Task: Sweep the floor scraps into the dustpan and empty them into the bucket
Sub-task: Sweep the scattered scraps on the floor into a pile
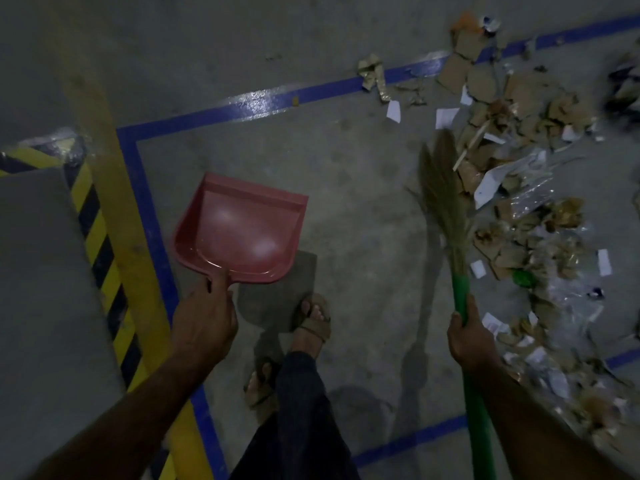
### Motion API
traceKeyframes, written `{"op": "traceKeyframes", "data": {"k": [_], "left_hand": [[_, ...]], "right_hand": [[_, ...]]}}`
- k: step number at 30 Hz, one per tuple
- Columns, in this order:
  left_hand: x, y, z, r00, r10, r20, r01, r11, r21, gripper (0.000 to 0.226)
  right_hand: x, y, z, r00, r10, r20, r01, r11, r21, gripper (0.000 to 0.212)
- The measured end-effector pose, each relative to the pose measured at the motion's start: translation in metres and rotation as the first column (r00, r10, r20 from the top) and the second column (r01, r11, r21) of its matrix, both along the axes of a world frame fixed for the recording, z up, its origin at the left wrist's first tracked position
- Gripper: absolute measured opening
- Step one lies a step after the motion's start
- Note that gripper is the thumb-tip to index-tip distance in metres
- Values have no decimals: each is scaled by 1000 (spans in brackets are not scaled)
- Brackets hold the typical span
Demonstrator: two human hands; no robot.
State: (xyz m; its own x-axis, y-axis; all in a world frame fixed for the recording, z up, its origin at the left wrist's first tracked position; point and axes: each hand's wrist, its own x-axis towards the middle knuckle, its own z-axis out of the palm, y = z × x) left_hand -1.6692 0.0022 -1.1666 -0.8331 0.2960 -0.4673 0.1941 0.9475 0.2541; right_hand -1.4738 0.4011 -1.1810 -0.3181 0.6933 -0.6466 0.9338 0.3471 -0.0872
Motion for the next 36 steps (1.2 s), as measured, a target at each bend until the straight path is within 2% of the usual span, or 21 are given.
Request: {"op": "traceKeyframes", "data": {"k": [3, 7, 10, 13, 18, 23, 25, 28, 31, 33, 36], "left_hand": [[-17, 19, 11, 998, -36, -57, 39, 998, 55, 47], [-44, 17, 27, 991, -80, -109, 81, 997, 1, 46], [-68, 5, 43, 994, -38, -101, 38, 999, 3, 44], [-94, -14, 59, 993, 24, -116, -29, 999, -37, 41], [-138, -71, 73, 983, 160, -94, -171, 978, -122, 41], [-192, -133, 83, 962, 255, -100, -268, 953, -144, 34], [-218, -150, 85, 968, 234, -89, -244, 961, -132, 36], [-258, -172, 82, 992, 118, -50, -125, 977, -174, 47], [-293, -173, 71, 999, 22, -37, -28, 987, -160, 55], [-313, -161, 65, 999, 4, -34, -7, 994, -106, 57], [-335, -133, 50, 999, -30, -28, 28, 997, -72, 55]], "right_hand": [[1, -5, 17, 987, 55, -148, -46, 997, 59, 60], [-5, -31, 28, 970, 137, -199, -131, 990, 43, 59], [-21, -60, 34, 947, 182, -264, -196, 980, -28, 60], [-51, -97, 31, 889, 298, -348, -322, 947, -12, 63], [-161, -160, 28, 810, 515, -280, -560, 822, -109, 61], [-297, -228, 22, 647, 743, -174, -762, 620, -186, 57], [-343, -252, 14, 588, 792, -164, -806, 556, -202, 62], [-402, -280, 6, 549, 818, -172, -829, 505, -241, 63], [-440, -284, -3, 595, 795, -117, -790, 551, -268, 68], [-445, -274, -14, 714, 695, -81, -682, 666, -303, 70], [-427, -247, -32, 901, 431, -51, -426, 855, -298, 61]]}}
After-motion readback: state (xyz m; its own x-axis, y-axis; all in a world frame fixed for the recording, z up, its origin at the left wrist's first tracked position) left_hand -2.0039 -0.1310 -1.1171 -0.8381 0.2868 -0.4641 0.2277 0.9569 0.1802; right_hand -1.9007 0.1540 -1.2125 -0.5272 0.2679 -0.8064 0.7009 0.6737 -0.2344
